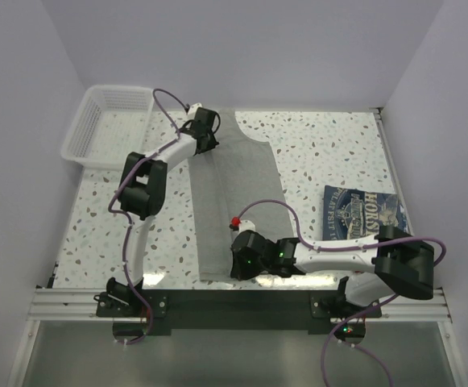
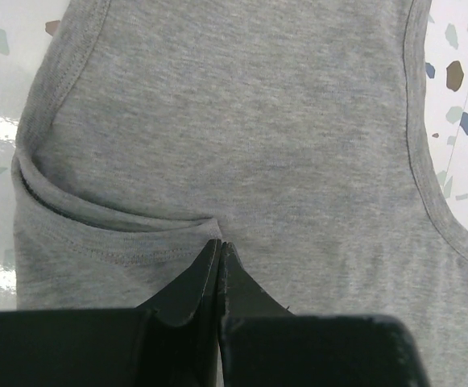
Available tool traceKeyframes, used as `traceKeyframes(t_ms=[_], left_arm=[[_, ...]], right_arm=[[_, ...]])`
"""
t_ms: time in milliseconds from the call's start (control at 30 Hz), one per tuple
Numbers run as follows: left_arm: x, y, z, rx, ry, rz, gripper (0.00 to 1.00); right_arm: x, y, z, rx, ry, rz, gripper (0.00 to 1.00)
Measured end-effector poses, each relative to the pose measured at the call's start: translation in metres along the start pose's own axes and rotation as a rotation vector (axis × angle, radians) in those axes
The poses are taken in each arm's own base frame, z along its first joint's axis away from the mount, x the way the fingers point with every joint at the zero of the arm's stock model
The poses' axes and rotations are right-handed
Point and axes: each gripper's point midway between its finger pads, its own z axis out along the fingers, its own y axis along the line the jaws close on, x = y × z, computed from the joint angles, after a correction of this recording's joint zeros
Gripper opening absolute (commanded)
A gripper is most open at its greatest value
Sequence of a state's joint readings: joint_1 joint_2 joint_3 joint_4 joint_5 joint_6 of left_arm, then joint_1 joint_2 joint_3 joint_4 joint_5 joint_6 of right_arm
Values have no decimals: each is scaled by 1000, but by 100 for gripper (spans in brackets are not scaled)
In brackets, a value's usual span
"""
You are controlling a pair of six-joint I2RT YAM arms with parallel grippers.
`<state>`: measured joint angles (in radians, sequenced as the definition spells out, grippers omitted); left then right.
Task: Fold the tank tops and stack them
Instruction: Fold the tank top
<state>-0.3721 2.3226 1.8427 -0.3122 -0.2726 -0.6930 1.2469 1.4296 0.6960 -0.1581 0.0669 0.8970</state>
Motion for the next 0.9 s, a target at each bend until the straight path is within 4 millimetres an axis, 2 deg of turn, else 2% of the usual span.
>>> traceKeyframes(t_ms=[133, 167, 200, 233, 267, 300, 333, 400, 467, 500, 600, 633, 700, 733, 833, 900], left_arm=[[5, -2, 1, 4, 8, 6, 0], [5, -3, 1, 7, 8, 7, 0], [5, -4, 1, 10, 8, 8, 5], [5, -5, 1, 13, 8, 9, 14], [6, -6, 0, 16, 10, 14, 30], [6, -7, 0, 22, 9, 19, 36], [6, -8, 0, 26, 10, 24, 45], [4, -10, 1, 39, 4, 29, 50], [2, -12, 0, 49, -4, 31, 50], [1, -13, -1, 52, -6, 32, 50], [-8, -15, -9, 59, -20, 29, 40], [-13, -16, -13, 62, -28, 21, 27], [-22, -15, -23, 65, -44, 3, 19], [-26, -12, -28, 63, -50, -5, 13], [-29, 6, -39, 43, -46, -30, 6], [-27, 21, -40, 20, -36, -46, 4]], right_arm=[[2, -6, 0, 14, -4, 7, 1], [3, -8, 0, 19, -7, 8, 6], [3, -9, 0, 23, -9, 11, 15], [3, -10, -1, 26, -12, 17, 21], [3, -12, -2, 32, -17, 19, 27], [1, -13, -5, 35, -26, 22, 36], [-2, -13, -10, 37, -42, 26, 40], [-8, -14, -19, 41, -69, 28, 43], [-15, -15, -32, 43, -107, 31, 42], [-19, -15, -37, 52, -124, 31, 41], [-33, -12, -49, 69, -164, 25, 39], [-37, -10, -50, 71, -173, 19, 38], [-46, -1, -51, 72, -184, 1, 38], [-50, 3, -49, 77, -186, -11, 38], [-62, 17, -34, 98, -176, -51, 37], [-68, 26, -20, 111, -165, -80, 37]])
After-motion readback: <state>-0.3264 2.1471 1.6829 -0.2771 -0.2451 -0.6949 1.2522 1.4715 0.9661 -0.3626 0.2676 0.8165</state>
